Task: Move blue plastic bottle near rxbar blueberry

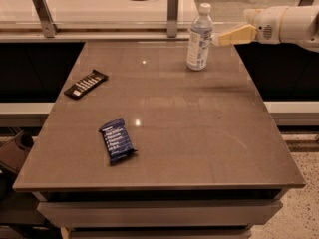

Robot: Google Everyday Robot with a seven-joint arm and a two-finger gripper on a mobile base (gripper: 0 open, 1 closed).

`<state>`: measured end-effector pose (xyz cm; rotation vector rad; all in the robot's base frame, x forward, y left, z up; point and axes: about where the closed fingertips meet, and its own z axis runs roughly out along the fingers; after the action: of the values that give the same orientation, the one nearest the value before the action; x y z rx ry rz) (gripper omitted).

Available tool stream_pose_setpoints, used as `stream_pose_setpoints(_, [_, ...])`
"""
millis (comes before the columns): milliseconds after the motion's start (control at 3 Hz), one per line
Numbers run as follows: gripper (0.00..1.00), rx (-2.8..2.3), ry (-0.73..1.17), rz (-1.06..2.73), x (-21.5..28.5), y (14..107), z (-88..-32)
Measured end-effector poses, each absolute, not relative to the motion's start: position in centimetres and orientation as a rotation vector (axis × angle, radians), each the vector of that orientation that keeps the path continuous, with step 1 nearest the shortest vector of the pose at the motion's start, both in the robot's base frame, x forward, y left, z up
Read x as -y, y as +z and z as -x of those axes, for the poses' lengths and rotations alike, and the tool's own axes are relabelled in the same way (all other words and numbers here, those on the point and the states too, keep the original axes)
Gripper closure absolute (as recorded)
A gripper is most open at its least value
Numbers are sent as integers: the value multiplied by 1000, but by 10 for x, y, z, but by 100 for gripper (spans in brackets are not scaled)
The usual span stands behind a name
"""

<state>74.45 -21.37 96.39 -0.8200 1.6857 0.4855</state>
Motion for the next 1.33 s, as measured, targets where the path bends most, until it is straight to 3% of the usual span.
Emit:
stream_pose_setpoints(1000, [0, -1597, 604, 774, 142, 940, -764])
stream_pose_setpoints(1333, [18, -1542, 660, 744, 123, 920, -774])
